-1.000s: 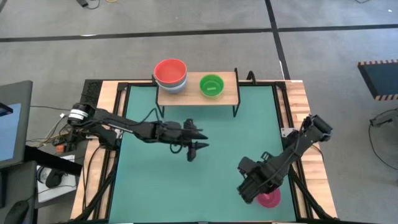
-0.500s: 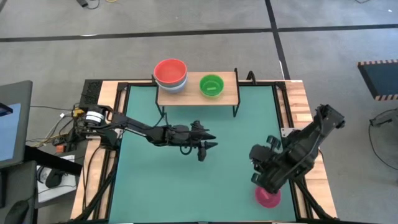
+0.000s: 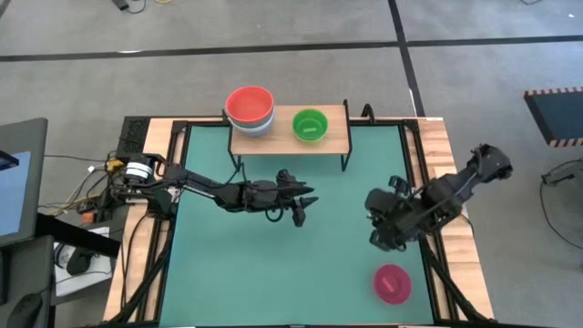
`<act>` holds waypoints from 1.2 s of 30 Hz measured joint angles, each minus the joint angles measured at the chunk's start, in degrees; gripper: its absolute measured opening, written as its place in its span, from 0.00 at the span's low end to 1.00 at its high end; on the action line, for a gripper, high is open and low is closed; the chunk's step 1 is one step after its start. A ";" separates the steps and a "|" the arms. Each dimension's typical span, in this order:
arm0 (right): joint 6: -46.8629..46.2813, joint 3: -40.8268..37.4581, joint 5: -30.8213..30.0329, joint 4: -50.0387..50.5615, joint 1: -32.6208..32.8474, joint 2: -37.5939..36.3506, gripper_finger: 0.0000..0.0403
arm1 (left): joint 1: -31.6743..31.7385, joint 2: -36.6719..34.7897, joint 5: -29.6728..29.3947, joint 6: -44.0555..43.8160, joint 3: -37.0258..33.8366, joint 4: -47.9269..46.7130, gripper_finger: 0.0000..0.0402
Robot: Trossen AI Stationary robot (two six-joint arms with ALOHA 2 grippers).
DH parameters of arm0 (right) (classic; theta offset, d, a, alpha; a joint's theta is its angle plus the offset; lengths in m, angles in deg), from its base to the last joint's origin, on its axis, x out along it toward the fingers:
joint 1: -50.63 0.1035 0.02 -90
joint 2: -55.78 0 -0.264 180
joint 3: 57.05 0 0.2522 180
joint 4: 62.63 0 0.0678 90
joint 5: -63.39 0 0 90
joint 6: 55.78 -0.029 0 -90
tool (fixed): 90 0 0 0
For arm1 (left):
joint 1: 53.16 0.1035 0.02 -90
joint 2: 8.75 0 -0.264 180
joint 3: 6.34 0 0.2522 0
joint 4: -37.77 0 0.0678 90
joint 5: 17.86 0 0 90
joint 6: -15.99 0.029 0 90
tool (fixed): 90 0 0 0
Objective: Place and stack bowls onto a shelf
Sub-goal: Stack the pink bowl on top of the light green bowl on the shelf
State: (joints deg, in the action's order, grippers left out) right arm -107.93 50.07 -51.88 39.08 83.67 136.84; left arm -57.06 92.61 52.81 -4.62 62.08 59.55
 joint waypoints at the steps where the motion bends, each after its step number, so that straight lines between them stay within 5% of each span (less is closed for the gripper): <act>1: 0.33 -1.79 0.87 -0.16 0.01 -0.54 0.35 | 0.00 0.00 0.00 0.32 0.00 -0.04 0.35; 15: -1.98 -35.59 11.99 -22.55 -6.58 -18.68 0.41 | 0.00 0.00 -0.92 4.49 0.00 -0.54 0.35; 23: -0.44 -37.34 13.59 -24.83 -13.39 -20.01 0.55 | -0.90 -0.02 1.10 5.17 0.07 -5.22 0.35; 36: -1.36 -37.33 15.92 -22.21 -14.74 -19.87 0.53 | 0.42 -0.04 5.43 3.87 0.07 -6.07 0.35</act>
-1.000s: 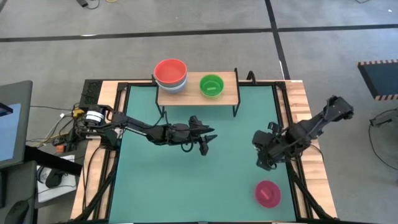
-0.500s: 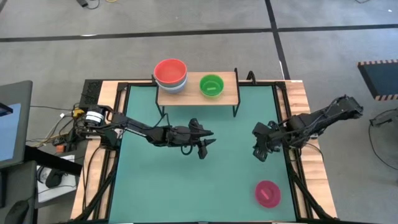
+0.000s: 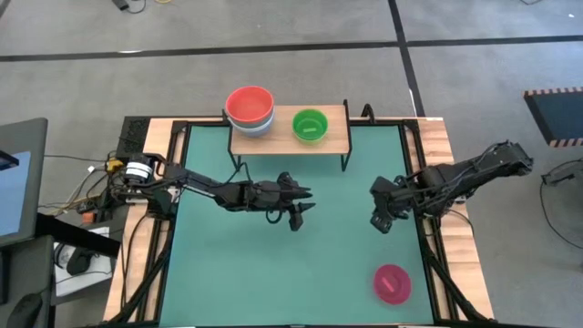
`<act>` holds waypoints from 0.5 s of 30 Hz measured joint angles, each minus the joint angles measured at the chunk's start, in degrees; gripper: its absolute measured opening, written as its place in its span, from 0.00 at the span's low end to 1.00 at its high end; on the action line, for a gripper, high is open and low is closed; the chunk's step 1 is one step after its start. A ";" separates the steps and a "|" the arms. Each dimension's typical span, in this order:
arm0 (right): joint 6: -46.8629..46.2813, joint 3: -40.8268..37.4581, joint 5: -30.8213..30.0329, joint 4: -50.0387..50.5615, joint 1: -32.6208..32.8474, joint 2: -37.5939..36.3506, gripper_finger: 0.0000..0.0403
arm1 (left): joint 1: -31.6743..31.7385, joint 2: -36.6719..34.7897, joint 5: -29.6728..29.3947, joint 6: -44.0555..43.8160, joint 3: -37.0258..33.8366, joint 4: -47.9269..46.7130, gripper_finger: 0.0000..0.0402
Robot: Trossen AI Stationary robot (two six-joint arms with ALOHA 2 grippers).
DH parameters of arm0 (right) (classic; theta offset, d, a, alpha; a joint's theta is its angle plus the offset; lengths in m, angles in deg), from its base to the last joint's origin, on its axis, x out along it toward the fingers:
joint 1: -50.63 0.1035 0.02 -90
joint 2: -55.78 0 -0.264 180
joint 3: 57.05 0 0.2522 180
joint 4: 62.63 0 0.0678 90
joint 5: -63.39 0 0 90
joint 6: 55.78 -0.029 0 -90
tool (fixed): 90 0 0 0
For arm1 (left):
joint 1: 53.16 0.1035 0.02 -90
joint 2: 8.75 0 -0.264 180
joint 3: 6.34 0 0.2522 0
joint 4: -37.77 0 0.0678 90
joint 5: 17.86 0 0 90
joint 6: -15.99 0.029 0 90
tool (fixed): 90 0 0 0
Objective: Place and stack bowls onto a shelf
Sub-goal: Stack the pink bowl on top of the light green bowl on the shelf
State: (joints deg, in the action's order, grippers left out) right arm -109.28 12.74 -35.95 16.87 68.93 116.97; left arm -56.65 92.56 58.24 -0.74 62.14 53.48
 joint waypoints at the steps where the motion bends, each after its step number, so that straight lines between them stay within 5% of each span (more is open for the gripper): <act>1: -0.40 0.00 0.26 0.64 0.00 0.00 0.53 | 0.00 0.00 0.20 -0.25 0.00 -0.02 0.35; 15: -4.04 0.04 2.91 1.77 0.31 1.81 0.53 | -0.06 -3.79 6.12 4.30 2.95 0.47 0.35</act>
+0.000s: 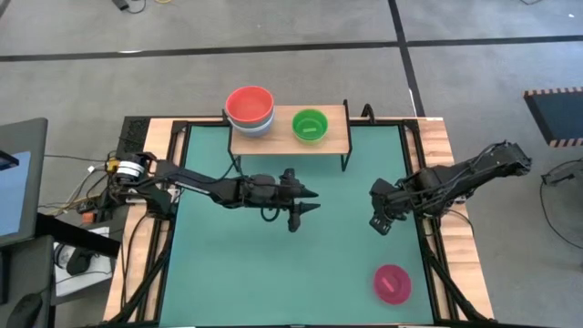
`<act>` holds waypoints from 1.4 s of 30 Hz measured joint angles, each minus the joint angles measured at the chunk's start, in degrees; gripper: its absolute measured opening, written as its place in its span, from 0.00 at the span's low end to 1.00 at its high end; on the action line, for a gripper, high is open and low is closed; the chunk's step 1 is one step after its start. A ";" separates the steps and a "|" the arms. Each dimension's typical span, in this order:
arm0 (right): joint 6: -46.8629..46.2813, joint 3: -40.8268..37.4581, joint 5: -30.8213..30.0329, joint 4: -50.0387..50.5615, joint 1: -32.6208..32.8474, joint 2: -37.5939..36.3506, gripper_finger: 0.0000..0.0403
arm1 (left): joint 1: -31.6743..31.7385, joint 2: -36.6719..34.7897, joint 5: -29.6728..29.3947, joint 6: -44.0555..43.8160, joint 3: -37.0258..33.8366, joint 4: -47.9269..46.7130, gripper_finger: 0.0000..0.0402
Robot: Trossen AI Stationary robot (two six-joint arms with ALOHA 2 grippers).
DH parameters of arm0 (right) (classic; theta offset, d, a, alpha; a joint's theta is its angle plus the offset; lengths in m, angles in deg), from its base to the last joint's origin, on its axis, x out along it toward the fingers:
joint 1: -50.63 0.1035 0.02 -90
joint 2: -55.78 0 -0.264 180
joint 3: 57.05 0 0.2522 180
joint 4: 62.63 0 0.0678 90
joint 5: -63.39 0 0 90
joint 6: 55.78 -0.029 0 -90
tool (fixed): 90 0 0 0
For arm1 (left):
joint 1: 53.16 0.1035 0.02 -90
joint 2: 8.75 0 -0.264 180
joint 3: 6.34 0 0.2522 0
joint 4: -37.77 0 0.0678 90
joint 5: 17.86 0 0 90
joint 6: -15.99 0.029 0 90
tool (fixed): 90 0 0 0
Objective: Place and stack bowls onto a shelf
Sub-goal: Stack the pink bowl on top of the light green bowl on the shelf
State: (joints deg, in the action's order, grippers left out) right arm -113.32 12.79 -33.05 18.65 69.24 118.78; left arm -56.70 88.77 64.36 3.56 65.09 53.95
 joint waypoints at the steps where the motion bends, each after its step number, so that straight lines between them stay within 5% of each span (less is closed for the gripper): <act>1: 0.32 0.00 0.08 0.16 0.15 0.35 0.53 | 0.01 -0.85 0.01 1.76 0.67 -1.96 0.35; 8: 3.23 -3.41 1.79 1.39 0.05 2.98 0.52 | 1.15 -3.03 5.68 5.70 2.96 -11.80 0.35; 15: 1.24 -7.04 14.60 -0.05 2.11 2.76 0.52 | 0.86 -3.03 12.36 -2.37 2.95 -14.47 0.35; 26: -8.24 -12.35 17.20 -15.53 20.25 8.06 0.52 | -0.55 -3.22 11.51 -0.76 2.93 -15.64 0.35; 42: -12.23 -12.55 18.78 -29.15 25.52 19.07 0.40 | -0.36 -3.27 8.03 -0.43 5.56 -15.70 0.35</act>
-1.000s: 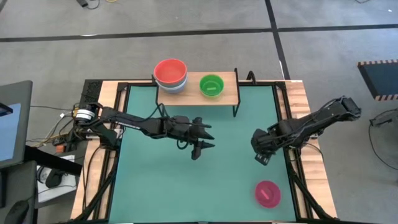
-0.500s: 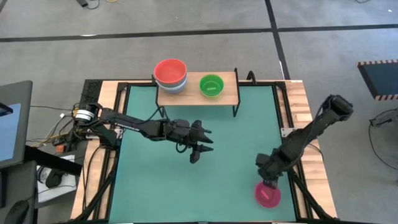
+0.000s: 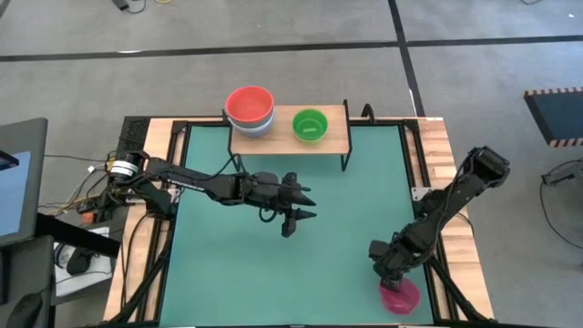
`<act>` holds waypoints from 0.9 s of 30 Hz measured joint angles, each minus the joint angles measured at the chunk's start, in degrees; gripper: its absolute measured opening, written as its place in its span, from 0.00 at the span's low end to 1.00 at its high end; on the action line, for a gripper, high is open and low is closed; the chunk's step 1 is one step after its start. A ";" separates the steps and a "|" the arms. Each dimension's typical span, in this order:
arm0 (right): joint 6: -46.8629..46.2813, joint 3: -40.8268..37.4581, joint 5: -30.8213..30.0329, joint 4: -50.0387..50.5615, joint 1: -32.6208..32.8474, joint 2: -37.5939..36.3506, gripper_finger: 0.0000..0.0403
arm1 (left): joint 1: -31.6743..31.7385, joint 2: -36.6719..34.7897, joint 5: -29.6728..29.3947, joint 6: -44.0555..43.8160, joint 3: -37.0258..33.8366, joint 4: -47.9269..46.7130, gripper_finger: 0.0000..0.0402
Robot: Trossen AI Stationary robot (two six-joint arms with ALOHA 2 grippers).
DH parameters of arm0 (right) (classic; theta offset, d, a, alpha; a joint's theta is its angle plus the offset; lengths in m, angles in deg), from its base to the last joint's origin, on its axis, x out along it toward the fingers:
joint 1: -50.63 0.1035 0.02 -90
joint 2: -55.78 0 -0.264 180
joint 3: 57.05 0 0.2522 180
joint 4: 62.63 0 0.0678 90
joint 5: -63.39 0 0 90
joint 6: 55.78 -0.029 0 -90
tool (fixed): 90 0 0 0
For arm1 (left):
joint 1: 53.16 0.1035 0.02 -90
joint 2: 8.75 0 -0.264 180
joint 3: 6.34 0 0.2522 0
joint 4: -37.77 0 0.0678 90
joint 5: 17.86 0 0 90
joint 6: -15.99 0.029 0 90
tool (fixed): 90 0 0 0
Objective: Place and stack bowls onto a shelf
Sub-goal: Stack the pink bowl on top of the light green bowl on the shelf
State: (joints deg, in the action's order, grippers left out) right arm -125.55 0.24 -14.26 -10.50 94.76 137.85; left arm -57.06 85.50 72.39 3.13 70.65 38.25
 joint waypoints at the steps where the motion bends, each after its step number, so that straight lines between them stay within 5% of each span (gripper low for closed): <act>1: -0.67 0.00 0.24 0.34 0.16 -0.45 0.39 | 0.02 0.00 -0.02 0.01 0.23 0.02 0.35; 11: -6.70 0.00 0.32 0.13 2.02 -8.07 0.37 | 0.02 0.00 0.16 2.60 0.82 -0.61 0.35; 27: -11.14 0.00 1.30 -7.48 9.91 2.05 0.43 | 0.23 0.00 0.52 2.58 0.82 -1.11 0.35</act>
State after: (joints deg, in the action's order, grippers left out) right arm -136.69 0.24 -12.96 -17.99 104.67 139.90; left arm -56.83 85.50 72.91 5.71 71.47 37.13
